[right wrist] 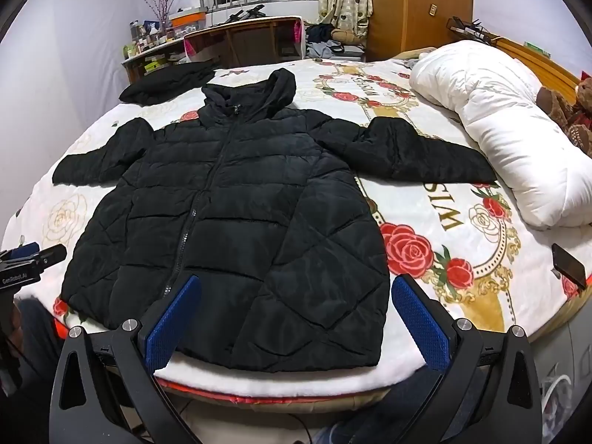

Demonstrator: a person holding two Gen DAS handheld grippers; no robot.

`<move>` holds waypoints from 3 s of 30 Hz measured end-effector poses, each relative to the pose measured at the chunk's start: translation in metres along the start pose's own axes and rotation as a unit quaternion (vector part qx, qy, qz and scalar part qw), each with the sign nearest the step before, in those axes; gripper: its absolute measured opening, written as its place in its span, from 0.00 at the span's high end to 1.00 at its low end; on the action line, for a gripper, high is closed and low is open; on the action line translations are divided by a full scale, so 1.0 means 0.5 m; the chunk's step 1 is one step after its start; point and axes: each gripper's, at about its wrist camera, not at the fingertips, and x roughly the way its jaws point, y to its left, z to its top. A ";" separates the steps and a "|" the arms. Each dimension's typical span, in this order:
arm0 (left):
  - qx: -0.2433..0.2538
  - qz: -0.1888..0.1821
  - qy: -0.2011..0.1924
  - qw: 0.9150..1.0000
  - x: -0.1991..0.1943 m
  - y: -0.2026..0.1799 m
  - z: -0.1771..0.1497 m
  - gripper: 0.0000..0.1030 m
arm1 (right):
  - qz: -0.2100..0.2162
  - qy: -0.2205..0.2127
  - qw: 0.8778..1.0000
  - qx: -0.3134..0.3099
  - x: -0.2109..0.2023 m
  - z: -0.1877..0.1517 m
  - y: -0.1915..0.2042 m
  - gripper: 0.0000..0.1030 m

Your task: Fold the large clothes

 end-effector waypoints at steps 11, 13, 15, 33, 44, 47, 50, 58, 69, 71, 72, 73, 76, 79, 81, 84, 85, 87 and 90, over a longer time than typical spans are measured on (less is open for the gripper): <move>0.000 0.000 0.001 1.000 -0.004 0.000 -0.003 0.01 | 0.000 0.000 1.000 -0.001 0.001 0.001 0.003 0.00; 0.000 0.000 0.001 1.000 -0.003 0.000 -0.003 0.01 | -0.001 0.000 1.000 -0.001 0.001 0.001 0.001 0.00; 0.001 0.000 0.002 1.000 -0.004 -0.001 -0.003 0.01 | -0.001 0.000 1.000 -0.001 0.002 0.000 0.002 0.00; 0.000 -0.004 0.003 1.000 0.002 -0.002 -0.009 0.01 | -0.001 0.001 1.000 -0.001 0.003 -0.001 0.002 0.00; 0.000 -0.004 0.004 1.000 0.002 -0.001 -0.010 0.01 | -0.001 0.000 1.000 -0.002 0.002 0.000 0.002 0.00; 0.001 -0.004 0.004 1.000 0.001 -0.002 -0.011 0.01 | -0.001 0.001 1.000 -0.002 0.002 0.001 0.004 0.00; 0.000 -0.005 0.004 1.000 0.001 -0.002 -0.011 0.01 | -0.002 0.001 1.000 -0.002 0.003 0.001 0.002 0.00; 0.001 -0.004 0.006 1.000 0.002 -0.005 -0.014 0.01 | -0.002 0.001 1.000 -0.003 0.005 0.001 0.004 0.00; 0.002 -0.002 0.009 1.000 0.013 -0.007 -0.015 0.01 | -0.002 0.002 1.000 -0.003 0.008 0.000 0.004 0.00; 0.002 -0.001 0.010 1.000 0.016 -0.005 -0.014 0.01 | -0.002 0.004 1.000 -0.005 0.009 0.002 0.007 0.00; 0.001 -0.001 0.011 1.000 0.019 -0.004 -0.015 0.01 | -0.002 0.004 1.000 -0.006 0.016 0.000 0.013 0.00; 0.001 -0.001 0.012 1.000 0.021 -0.003 -0.015 0.01 | -0.002 0.005 1.000 -0.007 0.020 0.000 0.015 0.00; 0.001 0.002 0.014 1.000 0.029 0.001 -0.015 0.01 | -0.001 0.008 1.000 -0.010 0.027 0.001 0.017 0.00; 0.002 0.006 0.015 1.000 0.037 0.003 -0.012 0.01 | -0.001 0.010 1.000 -0.013 0.035 0.003 0.017 0.00; 0.002 0.009 0.015 1.000 0.044 0.007 -0.009 0.01 | 0.002 0.011 1.000 -0.016 0.044 0.010 0.016 0.00; -0.002 0.007 0.015 1.000 0.058 0.015 0.001 0.01 | 0.005 0.009 1.000 -0.020 0.056 0.021 0.020 0.00; -0.006 0.005 0.016 1.000 0.065 0.020 0.006 0.01 | 0.008 0.009 1.000 -0.022 0.063 0.026 0.023 0.00; -0.018 -0.003 0.019 1.000 0.082 0.033 0.018 0.01 | 0.013 0.012 0.999 -0.029 0.079 0.036 0.030 0.00; -0.036 -0.008 0.021 0.999 0.108 0.054 0.038 0.01 | 0.019 0.015 0.999 -0.036 0.105 0.054 0.044 0.00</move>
